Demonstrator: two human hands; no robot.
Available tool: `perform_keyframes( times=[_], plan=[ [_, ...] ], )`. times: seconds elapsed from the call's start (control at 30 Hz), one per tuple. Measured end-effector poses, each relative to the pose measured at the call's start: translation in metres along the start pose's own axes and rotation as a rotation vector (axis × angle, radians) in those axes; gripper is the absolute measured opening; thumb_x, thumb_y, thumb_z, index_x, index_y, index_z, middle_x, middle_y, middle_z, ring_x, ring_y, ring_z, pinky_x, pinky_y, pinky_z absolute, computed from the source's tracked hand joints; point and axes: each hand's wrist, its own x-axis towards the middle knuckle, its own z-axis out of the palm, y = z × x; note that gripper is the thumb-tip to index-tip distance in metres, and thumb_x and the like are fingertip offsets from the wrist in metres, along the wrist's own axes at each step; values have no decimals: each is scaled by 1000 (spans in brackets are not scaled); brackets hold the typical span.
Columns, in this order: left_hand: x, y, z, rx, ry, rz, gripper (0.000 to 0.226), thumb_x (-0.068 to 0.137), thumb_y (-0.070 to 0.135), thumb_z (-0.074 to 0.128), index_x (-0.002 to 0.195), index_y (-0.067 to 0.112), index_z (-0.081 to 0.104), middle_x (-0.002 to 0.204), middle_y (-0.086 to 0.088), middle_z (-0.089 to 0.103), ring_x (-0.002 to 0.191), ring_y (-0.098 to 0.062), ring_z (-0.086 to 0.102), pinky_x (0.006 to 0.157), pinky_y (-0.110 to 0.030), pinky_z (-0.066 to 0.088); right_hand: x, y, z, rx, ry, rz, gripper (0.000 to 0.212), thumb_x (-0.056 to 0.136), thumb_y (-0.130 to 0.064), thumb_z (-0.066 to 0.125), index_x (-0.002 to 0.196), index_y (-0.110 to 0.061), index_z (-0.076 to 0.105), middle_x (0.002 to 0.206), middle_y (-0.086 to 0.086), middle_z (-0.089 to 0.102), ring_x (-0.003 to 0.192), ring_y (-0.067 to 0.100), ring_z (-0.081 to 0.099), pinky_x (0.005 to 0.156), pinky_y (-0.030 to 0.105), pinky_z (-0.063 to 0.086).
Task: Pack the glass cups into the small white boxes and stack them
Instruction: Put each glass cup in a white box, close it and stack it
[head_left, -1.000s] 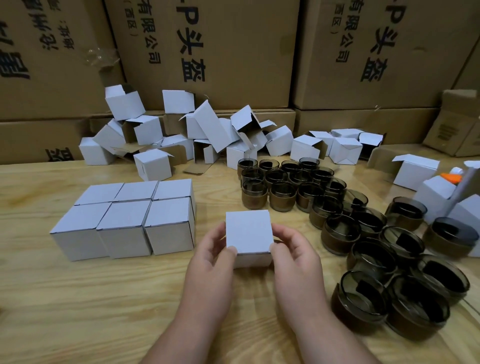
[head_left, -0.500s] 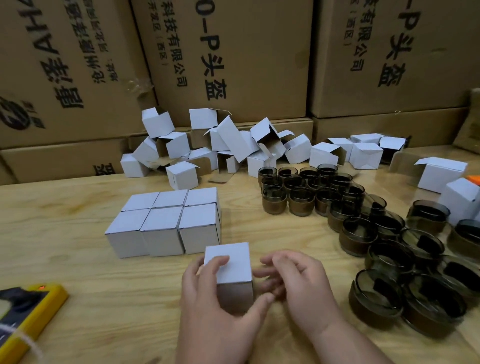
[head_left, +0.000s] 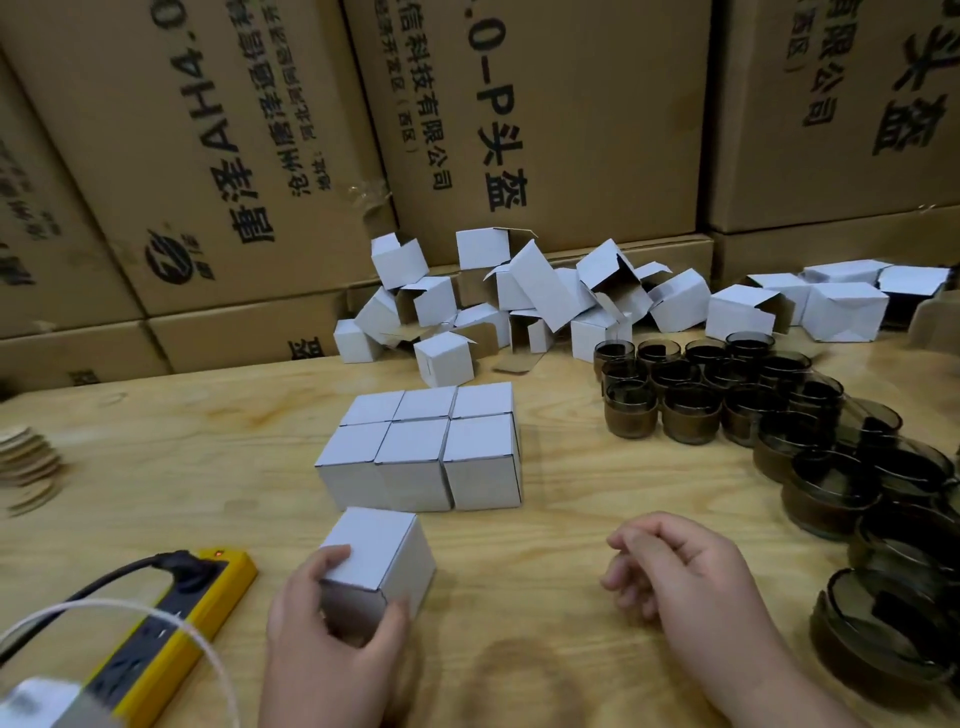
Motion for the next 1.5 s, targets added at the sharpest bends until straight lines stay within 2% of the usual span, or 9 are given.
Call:
perform_keyframes(
  times=[0.03, 0.1, 0.27, 0.47, 0.73, 0.97, 1.13, 1.27, 1.5],
  plan=[
    [6, -4, -3, 14, 1, -13, 75, 62, 14, 93, 103, 63, 52, 120, 4, 53, 107, -22, 61, 95, -44, 54, 0, 0, 0, -2, -2, 2, 30, 97, -4, 58, 74, -13, 74, 65, 16, 70, 51, 20, 61, 45, 19, 44],
    [18, -11, -7, 28, 2, -24, 70, 66, 19, 93, 106, 59, 52, 121, 4, 49, 105, -26, 63, 97, -48, 53, 0, 0, 1, -15, -14, 2, 30, 97, -6, 58, 74, -17, 74, 66, 15, 70, 51, 19, 60, 45, 18, 44],
    [43, -24, -9, 43, 31, 3, 62, 72, 31, 90, 117, 48, 50, 127, 5, 48, 110, -14, 51, 97, -43, 48, 0, 0, 1, -43, -22, -8, 31, 96, -6, 59, 75, -22, 74, 65, 13, 70, 51, 18, 61, 46, 17, 44],
    [56, -31, -5, 86, 61, 1, 64, 72, 40, 88, 119, 49, 47, 126, 10, 45, 108, -8, 45, 93, -39, 44, 0, -1, 0, -32, -22, -8, 32, 96, -6, 58, 74, -22, 74, 64, 14, 70, 50, 18, 60, 46, 18, 44],
    [64, -29, 0, 87, 49, 18, 64, 73, 40, 89, 123, 46, 49, 129, 9, 48, 108, -4, 43, 98, -43, 46, 0, -1, 1, -30, -21, -1, 31, 96, -7, 58, 75, -23, 74, 64, 14, 69, 50, 17, 60, 47, 18, 44],
    [66, -27, 2, 103, 40, 9, 66, 73, 40, 89, 125, 46, 49, 128, 6, 48, 114, -13, 49, 100, -46, 48, 0, -2, 1, -21, -20, 11, 30, 96, -7, 59, 74, -22, 74, 64, 14, 69, 50, 18, 59, 47, 17, 43],
    [68, -25, 3, 108, 35, 16, 64, 74, 41, 88, 121, 49, 46, 128, 9, 47, 111, -11, 50, 96, -44, 49, -1, -2, 1, -30, -19, 12, 31, 96, -7, 59, 74, -21, 74, 64, 14, 69, 50, 18, 59, 47, 18, 44],
    [69, -24, 3, 126, 36, 10, 64, 74, 42, 88, 121, 49, 46, 126, 8, 48, 116, -17, 54, 94, -46, 50, 0, -1, 1, -42, -23, 19, 29, 96, -10, 59, 76, -23, 74, 65, 13, 70, 53, 18, 59, 51, 25, 46],
    [70, -24, 4, 155, 59, -2, 64, 74, 42, 88, 124, 46, 47, 124, 11, 45, 119, -17, 52, 93, -44, 48, 1, 1, 1, -67, -16, 11, 29, 96, -11, 59, 75, -24, 74, 66, 12, 70, 53, 19, 61, 55, 29, 46]
  ],
)
